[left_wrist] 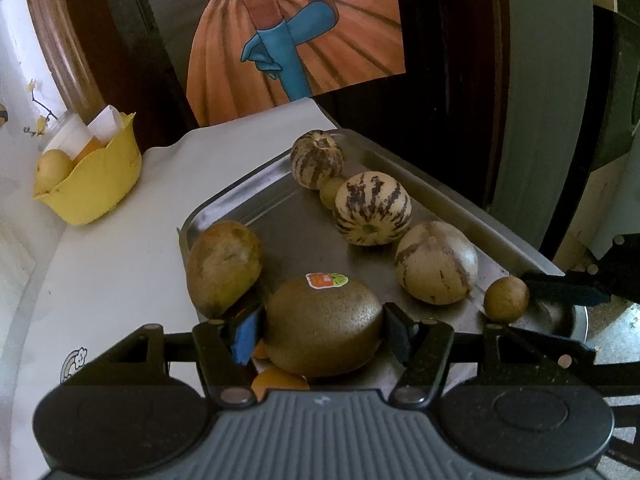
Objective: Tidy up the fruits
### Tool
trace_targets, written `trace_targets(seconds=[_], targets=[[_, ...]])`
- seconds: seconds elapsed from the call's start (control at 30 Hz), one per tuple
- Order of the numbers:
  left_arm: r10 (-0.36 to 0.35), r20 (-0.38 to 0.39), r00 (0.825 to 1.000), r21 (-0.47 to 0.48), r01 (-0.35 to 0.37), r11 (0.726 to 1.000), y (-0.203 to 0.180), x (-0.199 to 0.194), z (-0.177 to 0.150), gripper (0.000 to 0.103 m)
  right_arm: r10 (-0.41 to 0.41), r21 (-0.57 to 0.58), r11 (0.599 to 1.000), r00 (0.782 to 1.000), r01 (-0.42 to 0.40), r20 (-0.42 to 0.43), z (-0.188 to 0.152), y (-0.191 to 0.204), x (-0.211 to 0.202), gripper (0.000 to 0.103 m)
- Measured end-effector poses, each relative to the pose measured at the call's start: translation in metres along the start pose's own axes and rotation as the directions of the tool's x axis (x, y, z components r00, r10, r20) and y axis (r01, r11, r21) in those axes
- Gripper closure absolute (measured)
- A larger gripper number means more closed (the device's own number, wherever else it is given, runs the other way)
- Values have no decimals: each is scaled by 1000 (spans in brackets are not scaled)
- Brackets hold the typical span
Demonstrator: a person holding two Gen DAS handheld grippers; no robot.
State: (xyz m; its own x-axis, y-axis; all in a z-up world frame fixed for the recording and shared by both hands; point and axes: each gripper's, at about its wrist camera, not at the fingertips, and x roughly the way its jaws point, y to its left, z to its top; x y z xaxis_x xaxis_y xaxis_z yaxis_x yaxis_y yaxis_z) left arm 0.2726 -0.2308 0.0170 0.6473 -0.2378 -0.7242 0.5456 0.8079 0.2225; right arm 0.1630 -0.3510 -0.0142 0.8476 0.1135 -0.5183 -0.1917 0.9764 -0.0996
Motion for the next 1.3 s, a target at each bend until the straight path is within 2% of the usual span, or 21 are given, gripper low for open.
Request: trace_targets(seconds=[0.67, 0.9, 1.03, 1.3], targets=[[7, -13, 1000, -16, -8, 1000, 1, -1, -2, 29, 2, 16, 1000, 1000, -2, 15, -2, 0, -4, 63], [-2, -22, 1000, -60, 0, 998, 9, -5, -2, 24, -1, 26, 1000, 999, 0, 34, -4, 4, -8, 53], [0, -19, 1000, -64, -1, 998, 9, -11, 1, 21, 7, 41, 999, 999, -9, 46, -6, 5, -11, 45], [11, 1, 1000, -59, -11, 998, 7, -25, 4, 14, 7, 56, 998, 997, -11, 75, -9, 9, -17, 36]])
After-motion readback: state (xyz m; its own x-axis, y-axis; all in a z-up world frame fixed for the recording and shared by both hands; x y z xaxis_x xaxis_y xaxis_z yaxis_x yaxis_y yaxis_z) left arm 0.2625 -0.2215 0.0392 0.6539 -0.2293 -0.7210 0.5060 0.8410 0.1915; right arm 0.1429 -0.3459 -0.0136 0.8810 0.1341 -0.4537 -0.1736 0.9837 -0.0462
